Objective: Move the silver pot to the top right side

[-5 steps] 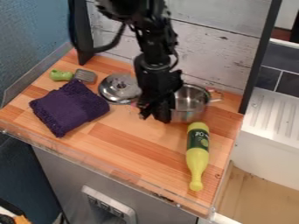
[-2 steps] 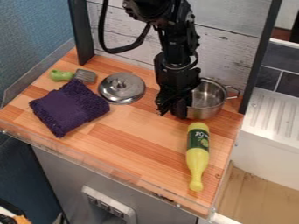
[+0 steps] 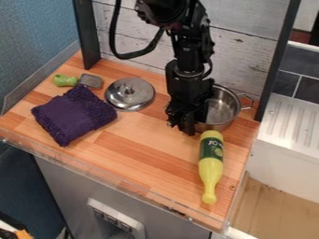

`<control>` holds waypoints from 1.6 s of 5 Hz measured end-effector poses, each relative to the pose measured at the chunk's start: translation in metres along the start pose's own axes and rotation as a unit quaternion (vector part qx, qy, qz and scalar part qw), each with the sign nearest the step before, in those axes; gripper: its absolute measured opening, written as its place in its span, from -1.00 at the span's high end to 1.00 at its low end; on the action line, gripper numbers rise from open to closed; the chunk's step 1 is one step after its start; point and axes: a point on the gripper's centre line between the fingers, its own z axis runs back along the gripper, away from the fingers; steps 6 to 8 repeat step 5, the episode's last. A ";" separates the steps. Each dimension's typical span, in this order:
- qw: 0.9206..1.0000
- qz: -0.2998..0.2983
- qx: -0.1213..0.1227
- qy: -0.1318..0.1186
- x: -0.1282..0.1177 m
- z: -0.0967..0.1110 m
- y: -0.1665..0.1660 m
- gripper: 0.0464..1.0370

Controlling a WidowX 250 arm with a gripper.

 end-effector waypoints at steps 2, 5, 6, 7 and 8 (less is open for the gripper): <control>1.000 -0.012 -0.009 0.010 -0.005 0.016 0.002 -0.97; 0.997 -0.053 -0.046 -0.030 -0.003 0.066 0.003 -0.93; 0.997 -0.053 -0.046 -0.030 -0.003 0.066 0.003 -0.93; 0.997 -0.053 -0.046 -0.030 -0.003 0.066 0.003 -0.93; 0.997 -0.053 -0.046 -0.030 -0.003 0.066 0.003 -0.93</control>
